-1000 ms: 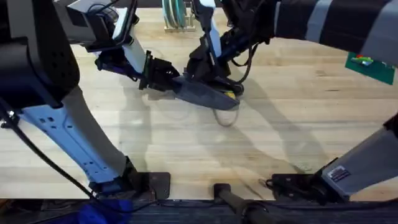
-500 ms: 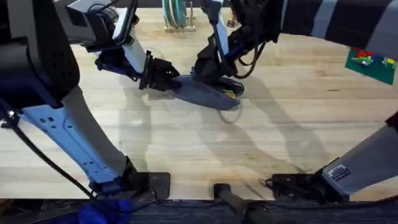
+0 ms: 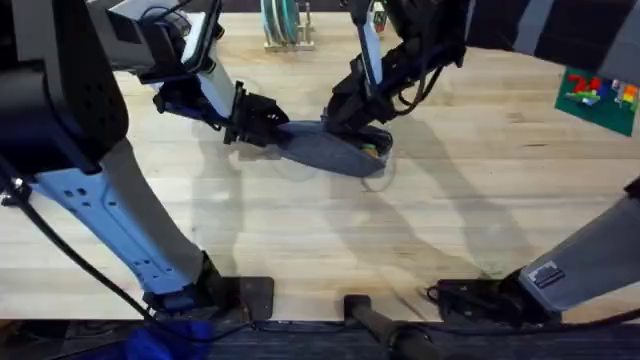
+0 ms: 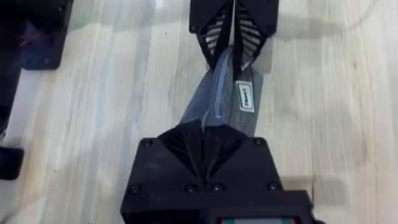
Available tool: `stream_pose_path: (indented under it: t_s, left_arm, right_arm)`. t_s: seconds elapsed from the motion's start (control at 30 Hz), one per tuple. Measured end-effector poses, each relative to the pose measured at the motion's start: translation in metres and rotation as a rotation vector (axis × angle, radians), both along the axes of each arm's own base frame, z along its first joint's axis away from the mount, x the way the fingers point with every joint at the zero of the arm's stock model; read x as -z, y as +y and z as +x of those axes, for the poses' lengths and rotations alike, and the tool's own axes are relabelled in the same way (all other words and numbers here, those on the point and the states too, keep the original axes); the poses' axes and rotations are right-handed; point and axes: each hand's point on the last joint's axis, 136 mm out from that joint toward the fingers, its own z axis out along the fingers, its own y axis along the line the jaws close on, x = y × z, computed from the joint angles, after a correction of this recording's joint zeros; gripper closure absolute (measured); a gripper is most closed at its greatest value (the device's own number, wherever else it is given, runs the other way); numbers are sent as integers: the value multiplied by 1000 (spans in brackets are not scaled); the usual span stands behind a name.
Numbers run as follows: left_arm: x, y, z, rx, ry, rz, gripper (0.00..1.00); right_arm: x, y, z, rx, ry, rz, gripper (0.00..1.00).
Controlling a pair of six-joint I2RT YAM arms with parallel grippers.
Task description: Unzip the bag, pick up the pens from the table one at a time and place them inside, then zip the bag closed.
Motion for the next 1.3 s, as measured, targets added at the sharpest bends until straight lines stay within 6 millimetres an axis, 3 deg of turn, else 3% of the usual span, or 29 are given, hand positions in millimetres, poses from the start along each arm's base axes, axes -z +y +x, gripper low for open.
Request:
stream_pose_path:
  t_s: [0.4,0.73,1.3]
  left_arm:
    - [0,0,1,-1,-3,-3,959]
    - [0,0,1,-2,-5,-3,959]
    - [0,0,1,-2,-6,-3,959]
  right_arm:
    - [10,-19,-5,34,59,-80,969]
    - [13,-48,-5,90,132,-125,969]
    - [19,-67,-11,110,173,-188,969]
